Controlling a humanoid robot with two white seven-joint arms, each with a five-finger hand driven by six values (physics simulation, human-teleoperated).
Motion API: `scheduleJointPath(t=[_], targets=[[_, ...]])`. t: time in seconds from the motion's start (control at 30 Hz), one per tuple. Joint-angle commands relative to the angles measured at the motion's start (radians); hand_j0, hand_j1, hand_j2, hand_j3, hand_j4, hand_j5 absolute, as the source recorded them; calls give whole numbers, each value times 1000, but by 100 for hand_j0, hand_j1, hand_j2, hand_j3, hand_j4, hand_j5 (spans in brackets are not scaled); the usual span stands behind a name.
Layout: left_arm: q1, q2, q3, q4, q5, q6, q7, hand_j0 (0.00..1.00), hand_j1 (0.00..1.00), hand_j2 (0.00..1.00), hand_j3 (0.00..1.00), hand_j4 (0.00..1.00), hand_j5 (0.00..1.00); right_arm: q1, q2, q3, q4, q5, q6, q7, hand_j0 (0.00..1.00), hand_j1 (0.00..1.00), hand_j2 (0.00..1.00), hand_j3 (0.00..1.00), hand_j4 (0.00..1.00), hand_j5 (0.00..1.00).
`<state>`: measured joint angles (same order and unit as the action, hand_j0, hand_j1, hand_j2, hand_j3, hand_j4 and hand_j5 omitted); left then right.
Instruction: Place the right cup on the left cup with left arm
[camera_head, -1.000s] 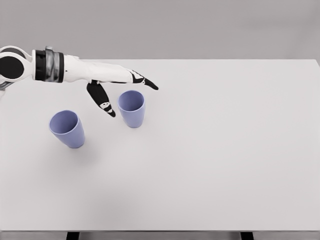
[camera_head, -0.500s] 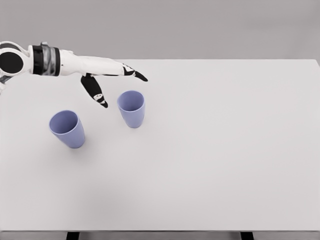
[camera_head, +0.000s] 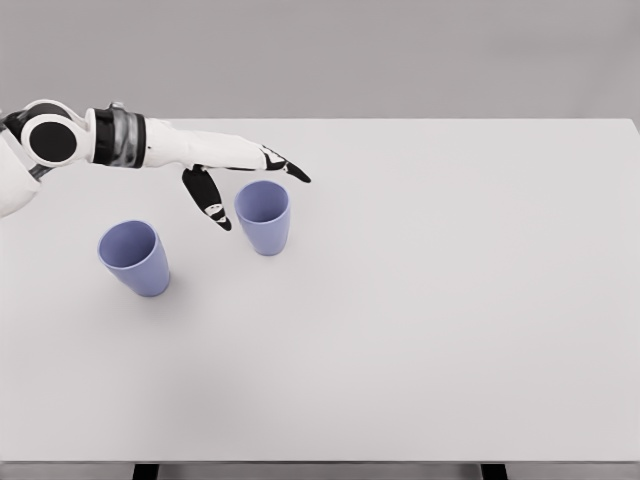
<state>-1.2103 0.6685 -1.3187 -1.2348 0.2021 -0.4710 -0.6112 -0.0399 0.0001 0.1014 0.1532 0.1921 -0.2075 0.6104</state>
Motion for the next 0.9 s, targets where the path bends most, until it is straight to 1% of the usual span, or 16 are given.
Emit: scheduleJointPath(t=[0.0, 0.17, 0.2, 0.43, 0.53, 0.67, 0.87], targets=[[0, -1, -1, 0, 3, 2, 0, 100, 100, 100, 100, 100, 100, 0, 0, 0, 0, 1, -1, 0, 100, 100, 100, 100, 100, 100], [2, 6, -4, 1, -3, 2, 0, 100, 100, 100, 100, 100, 100, 0, 0, 0, 0, 1, -1, 0, 100, 100, 100, 100, 100, 100], [0, 0, -1, 24, -4, 2, 0, 100, 100, 100, 100, 100, 100, 0, 0, 0, 0, 1, -1, 0, 100, 100, 100, 100, 100, 100], [3, -20, -7, 55, -6, 2, 0, 100, 100, 100, 100, 100, 100, 0, 0, 0, 0, 1, -1, 0, 100, 100, 100, 100, 100, 100], [20, -21, 3, 57, -15, 2, 0, 100, 100, 100, 100, 100, 100, 0, 0, 0, 0, 1, -1, 0, 100, 100, 100, 100, 100, 100], [20, -38, 3, 58, -20, 2, 0, 100, 100, 100, 100, 100, 100, 0, 0, 0, 0, 1, -1, 0, 100, 100, 100, 100, 100, 100], [21, -40, 3, 60, -20, 2, 0, 100, 100, 100, 100, 100, 100, 0, 0, 0, 0, 1, 0, 0, 100, 100, 100, 100, 100, 100]])
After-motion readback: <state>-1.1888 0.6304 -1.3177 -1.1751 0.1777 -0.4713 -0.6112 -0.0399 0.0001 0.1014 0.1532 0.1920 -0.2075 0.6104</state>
